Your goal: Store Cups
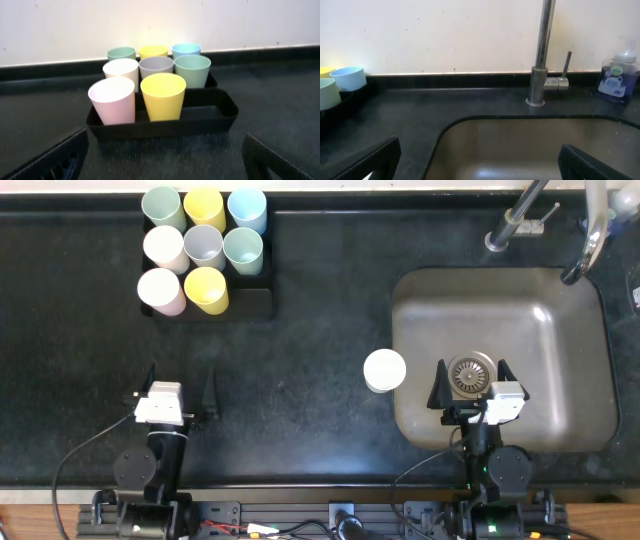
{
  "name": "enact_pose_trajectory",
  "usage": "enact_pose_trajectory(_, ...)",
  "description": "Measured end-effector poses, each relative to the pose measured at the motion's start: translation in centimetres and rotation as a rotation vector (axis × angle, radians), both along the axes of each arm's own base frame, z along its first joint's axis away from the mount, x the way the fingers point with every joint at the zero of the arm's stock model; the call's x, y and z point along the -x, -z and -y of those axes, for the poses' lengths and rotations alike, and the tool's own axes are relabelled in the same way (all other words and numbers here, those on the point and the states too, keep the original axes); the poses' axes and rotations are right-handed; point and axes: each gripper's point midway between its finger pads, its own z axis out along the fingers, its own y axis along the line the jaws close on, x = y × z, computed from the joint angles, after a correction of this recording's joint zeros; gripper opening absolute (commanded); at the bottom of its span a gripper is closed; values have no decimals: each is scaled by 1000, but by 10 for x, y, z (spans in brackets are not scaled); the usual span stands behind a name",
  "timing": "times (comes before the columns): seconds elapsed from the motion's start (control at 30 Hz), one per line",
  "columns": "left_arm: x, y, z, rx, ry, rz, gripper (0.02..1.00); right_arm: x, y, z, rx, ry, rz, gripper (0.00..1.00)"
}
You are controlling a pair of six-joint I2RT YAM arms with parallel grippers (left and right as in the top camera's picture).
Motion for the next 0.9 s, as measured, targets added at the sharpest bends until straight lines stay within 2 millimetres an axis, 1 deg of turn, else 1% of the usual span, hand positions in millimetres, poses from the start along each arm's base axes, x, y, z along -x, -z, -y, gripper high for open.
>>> enact_pose_trajectory(0.9,0,0,0,-10,1,1,998,0,-1,0,0,0,2,996)
